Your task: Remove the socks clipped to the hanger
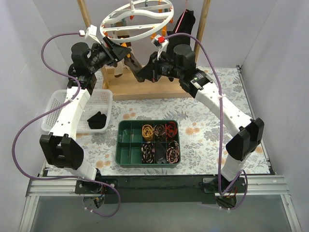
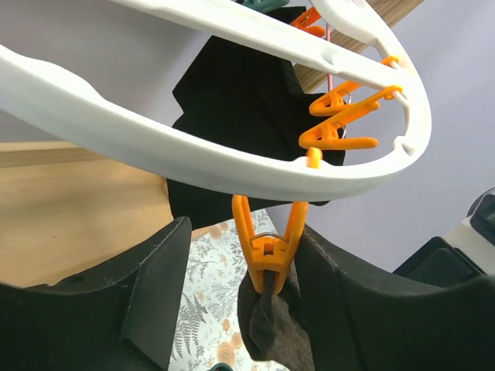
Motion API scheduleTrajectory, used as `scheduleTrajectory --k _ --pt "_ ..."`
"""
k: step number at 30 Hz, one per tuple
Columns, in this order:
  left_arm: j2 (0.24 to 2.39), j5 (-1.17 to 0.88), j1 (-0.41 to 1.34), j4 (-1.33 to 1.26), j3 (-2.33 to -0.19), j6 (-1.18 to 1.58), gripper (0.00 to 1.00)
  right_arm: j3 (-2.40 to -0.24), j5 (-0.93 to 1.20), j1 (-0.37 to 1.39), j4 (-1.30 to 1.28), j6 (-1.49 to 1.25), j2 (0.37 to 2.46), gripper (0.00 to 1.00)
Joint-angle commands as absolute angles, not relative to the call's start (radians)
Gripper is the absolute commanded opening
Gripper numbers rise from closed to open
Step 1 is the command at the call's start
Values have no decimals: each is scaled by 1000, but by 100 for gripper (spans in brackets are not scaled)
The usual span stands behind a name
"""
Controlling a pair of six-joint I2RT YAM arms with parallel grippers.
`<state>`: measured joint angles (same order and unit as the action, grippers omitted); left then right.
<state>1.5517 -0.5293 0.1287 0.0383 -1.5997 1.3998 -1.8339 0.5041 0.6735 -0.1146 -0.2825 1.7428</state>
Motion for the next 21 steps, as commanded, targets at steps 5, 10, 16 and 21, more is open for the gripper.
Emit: scheduleTrajectory --k 5,10,16,21 --pt "1531 -537 132 -49 -1611 1448 37 -1786 526 670 -74 -267 1677 1" --pt "1526 -555 132 -81 -1603 1462 10 -1766 525 670 -72 -268 1664 1" --pt "1525 -566 132 -84 -1603 1460 0 -1727 520 670 -72 -272 1640 1" --pt "1517 -595 132 -23 -1601 1442 25 -1655 529 672 -74 -279 1597 1"
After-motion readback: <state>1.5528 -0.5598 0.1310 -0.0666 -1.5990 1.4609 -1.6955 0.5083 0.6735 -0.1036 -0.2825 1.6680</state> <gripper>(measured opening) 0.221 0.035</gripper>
